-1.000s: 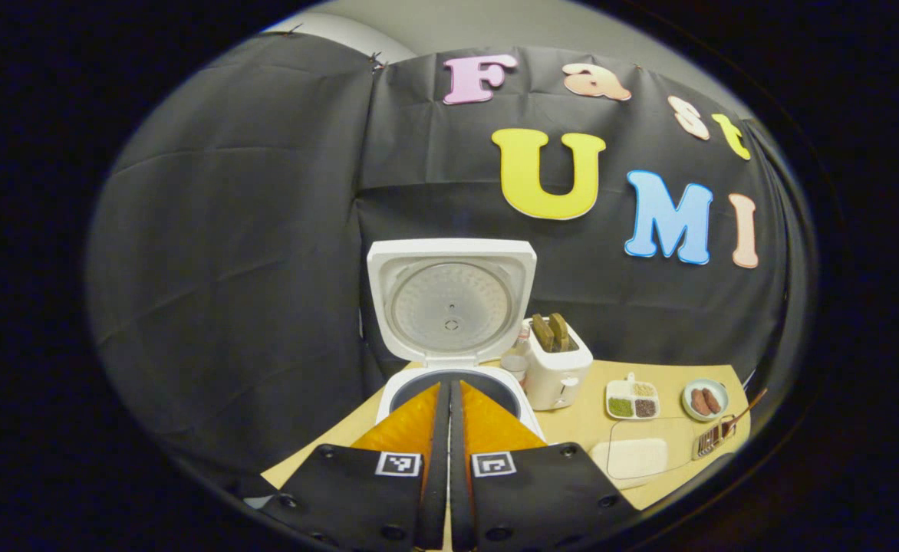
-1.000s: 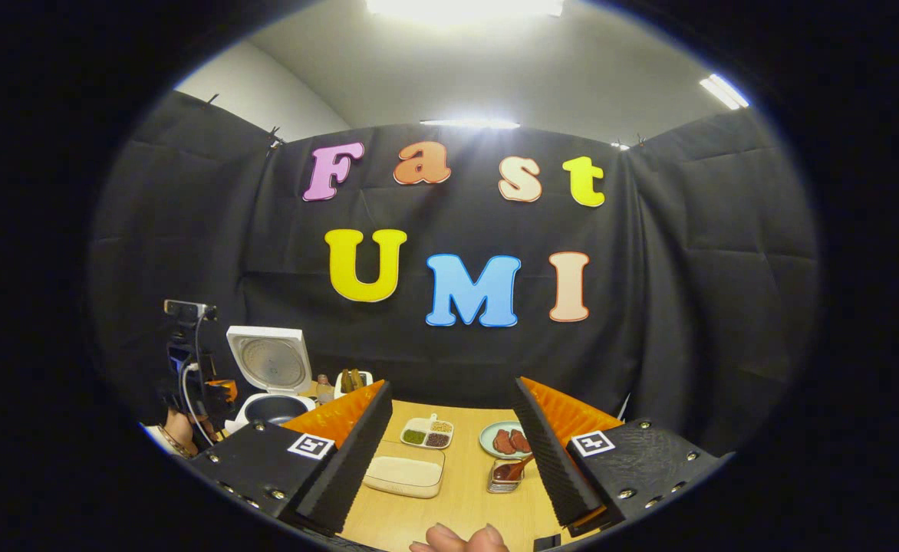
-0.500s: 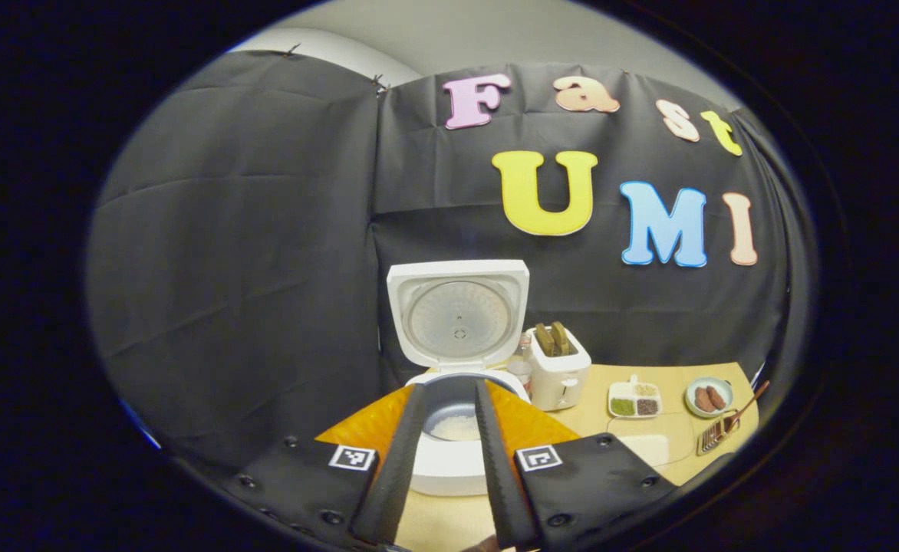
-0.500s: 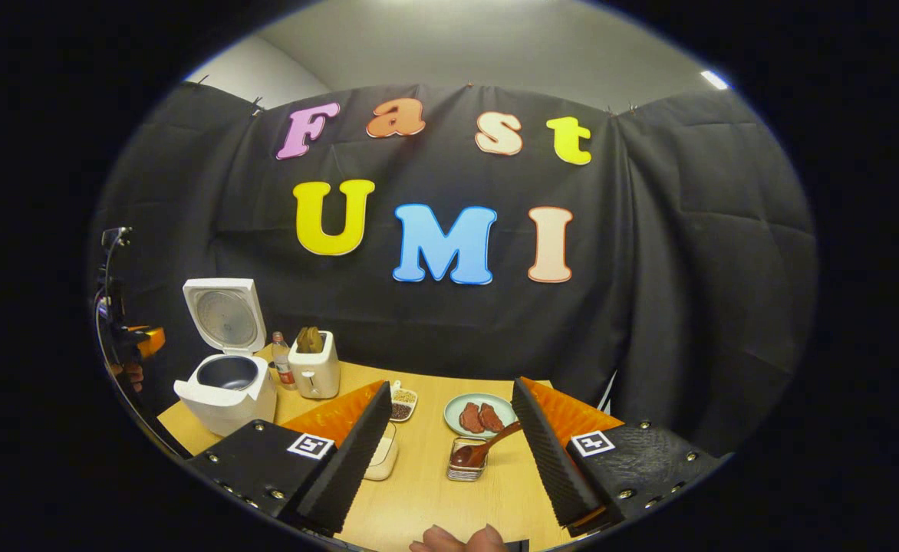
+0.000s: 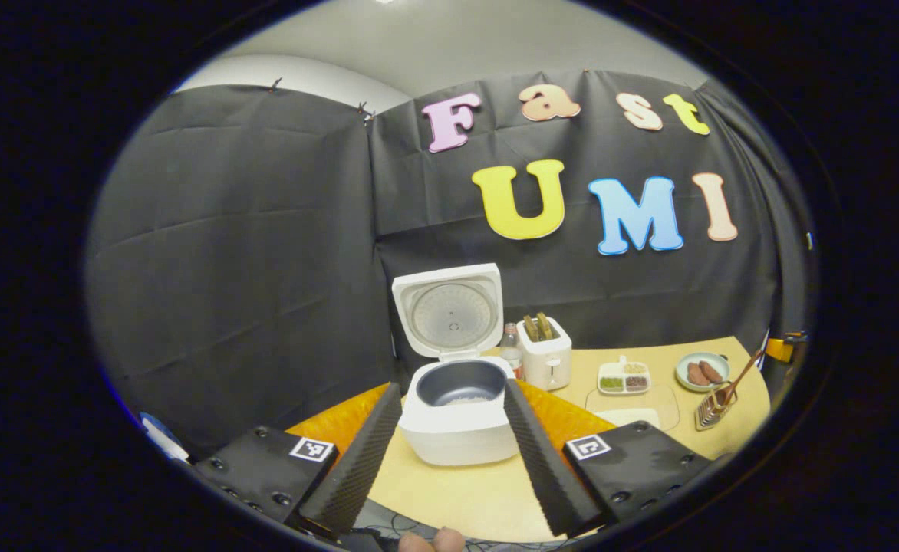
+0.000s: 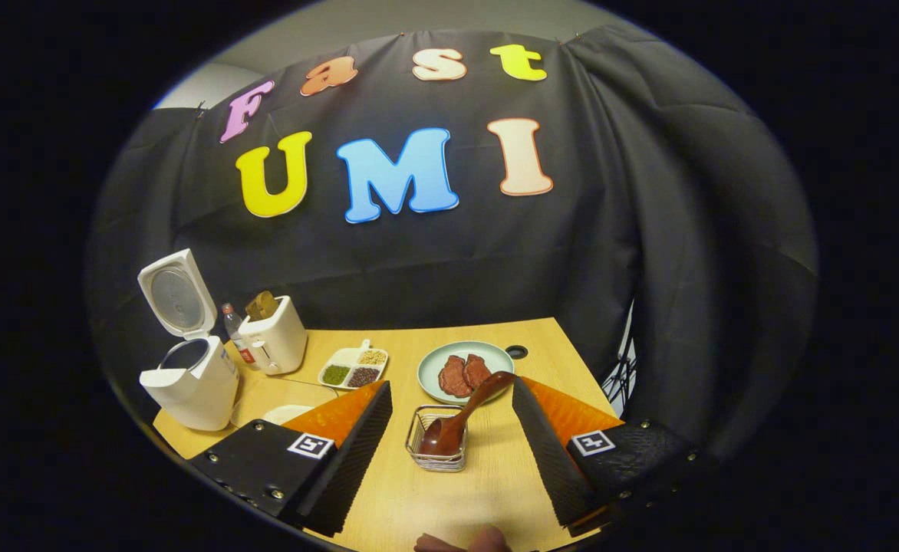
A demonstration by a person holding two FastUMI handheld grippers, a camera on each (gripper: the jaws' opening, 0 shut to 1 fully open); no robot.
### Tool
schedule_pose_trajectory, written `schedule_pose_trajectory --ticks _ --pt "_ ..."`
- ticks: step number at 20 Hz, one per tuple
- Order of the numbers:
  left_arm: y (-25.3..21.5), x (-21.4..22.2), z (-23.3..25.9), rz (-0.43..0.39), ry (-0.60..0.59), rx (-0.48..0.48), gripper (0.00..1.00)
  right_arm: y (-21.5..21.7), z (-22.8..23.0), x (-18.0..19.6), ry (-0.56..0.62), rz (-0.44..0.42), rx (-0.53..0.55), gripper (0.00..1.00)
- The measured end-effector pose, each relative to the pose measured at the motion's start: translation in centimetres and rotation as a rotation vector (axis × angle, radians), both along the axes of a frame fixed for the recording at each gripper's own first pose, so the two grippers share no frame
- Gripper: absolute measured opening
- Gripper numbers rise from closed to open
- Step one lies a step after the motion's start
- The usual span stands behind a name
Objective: Close the left gripper, press the button to open the rice cooker; take a wooden spoon from the chopstick holder with the right hand, scoop a spoonful of rice and pour it into the rice cooker, then put the wooden spoon back into the chopstick holder.
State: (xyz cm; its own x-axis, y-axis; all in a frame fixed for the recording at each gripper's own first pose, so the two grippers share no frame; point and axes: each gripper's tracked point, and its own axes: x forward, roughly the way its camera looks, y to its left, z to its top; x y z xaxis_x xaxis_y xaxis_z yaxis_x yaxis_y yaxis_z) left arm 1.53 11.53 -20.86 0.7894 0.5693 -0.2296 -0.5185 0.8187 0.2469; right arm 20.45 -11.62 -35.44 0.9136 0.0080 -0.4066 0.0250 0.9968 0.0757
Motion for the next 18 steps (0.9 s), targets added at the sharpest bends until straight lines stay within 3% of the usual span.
schedule_pose_trajectory --ticks 4,6,9,11,13,14,17,18 --pt "-1.9 -1.6 -1.2 0.036 0.028 -0.042 1.00 -1.4 -5.2 3.1 0.065 -0.051 0.086 0.97" --pt "-2.2 -2.4 -0.9 0.043 0.040 -0.030 0.96 -1.6 -7.3 4.5 0.100 -0.083 0.144 0.97" --pt "-2.2 -3.4 -1.1 0.055 0.069 -0.013 1.00 -1.8 -9.0 6.6 0.120 -0.119 0.205 0.96" --pt "-1.9 -4.0 -1.1 0.060 0.075 -0.017 0.95 -2.0 -9.8 7.5 0.133 -0.130 0.220 0.94" --pt "-1.4 -4.6 -1.3 0.070 0.093 -0.013 0.96 -2.0 -10.5 7.5 0.154 -0.140 0.232 0.84" --pt "-1.2 -4.7 -1.2 0.074 0.092 -0.009 1.00 -1.8 -10.8 7.8 0.165 -0.137 0.239 0.73" --pt "-1.2 -5.1 -1.3 0.074 0.095 -0.011 1.00 -1.7 -11.3 8.2 0.187 -0.137 0.261 0.73" --pt "-1.3 -5.1 -1.5 0.072 0.101 -0.007 1.00 -1.4 -11.6 8.2 0.192 -0.145 0.272 0.58"
